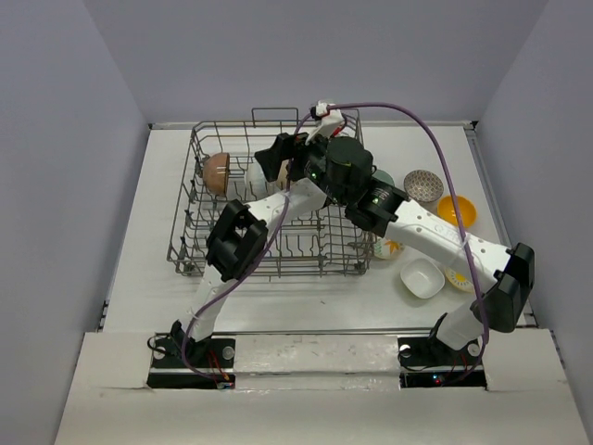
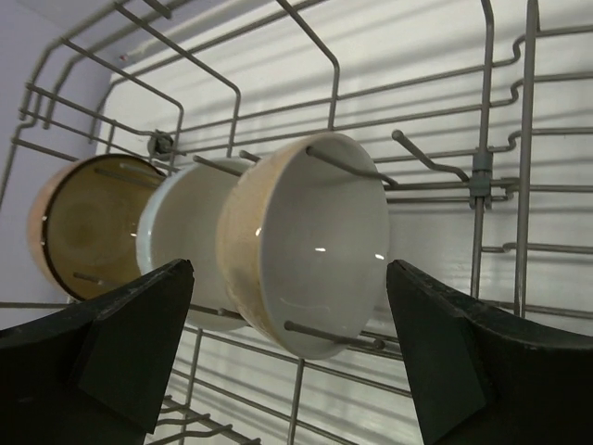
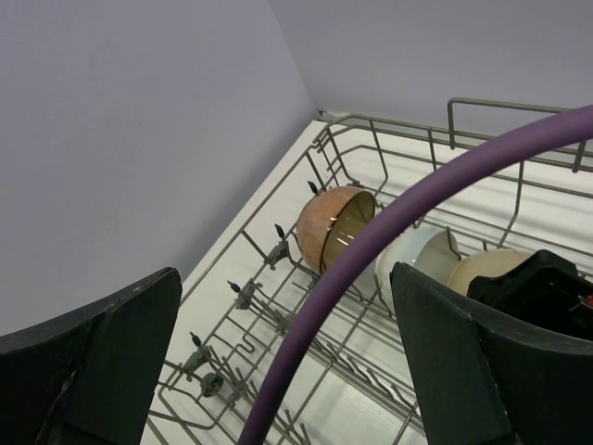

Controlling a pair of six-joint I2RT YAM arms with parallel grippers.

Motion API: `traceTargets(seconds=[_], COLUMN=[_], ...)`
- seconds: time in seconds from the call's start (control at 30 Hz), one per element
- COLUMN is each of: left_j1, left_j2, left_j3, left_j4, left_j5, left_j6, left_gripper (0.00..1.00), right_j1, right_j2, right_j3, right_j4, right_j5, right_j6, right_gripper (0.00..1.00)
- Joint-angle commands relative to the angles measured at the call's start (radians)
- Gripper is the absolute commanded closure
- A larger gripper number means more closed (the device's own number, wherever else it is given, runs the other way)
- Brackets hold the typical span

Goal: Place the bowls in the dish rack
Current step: Insert the bowl into the dish rack.

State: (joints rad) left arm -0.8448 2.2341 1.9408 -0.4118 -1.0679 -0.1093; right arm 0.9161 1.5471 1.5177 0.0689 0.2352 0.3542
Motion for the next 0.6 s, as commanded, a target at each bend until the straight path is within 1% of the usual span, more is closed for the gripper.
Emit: traceTargets(seconds=[0.0, 0.07, 0.27, 0.37, 0.4, 0.57], left_j1=[0.009, 0.010, 0.029, 0.042, 0.046, 0.093], left_j2=[-0.108, -0.129, -0.289, -0.356, -0.372, -0.499], left_j3=[-0.010, -0.012, -0.100, -0.120, -0.126, -0.180], left_j4=[-0.057, -0.059, -0.009, -0.012, -0.016, -0.047], left_j5=[0.080, 0.094, 0.174, 0.195, 0.200, 0.256], left_j6=[-0.137, -0.148, -0.156, -0.165, -0.167, -0.217], left_gripper=[0.01, 0.01, 0.01, 0.01, 0.01, 0.01], right_j1=[-0.002, -0.002, -0.002, -0.002, -0.002, -0.002], right_j2=[-0.019, -0.031, -0.102, -0.163, -0.206, -0.329], right_j3=[0.074, 0.091, 0.153, 0.116, 0.107, 0.038], right_j4=[-0.064, -0.098, -0.207, -0.228, -0.238, -0.354], right_j5=[0.012, 0.018, 0.070, 0.133, 0.153, 0.308], right_j6=[-0.023, -0.023, -0.041, -0.044, -0.049, -0.018], right_gripper=[0.00, 0.00, 0.00, 0.00, 0.00, 0.00])
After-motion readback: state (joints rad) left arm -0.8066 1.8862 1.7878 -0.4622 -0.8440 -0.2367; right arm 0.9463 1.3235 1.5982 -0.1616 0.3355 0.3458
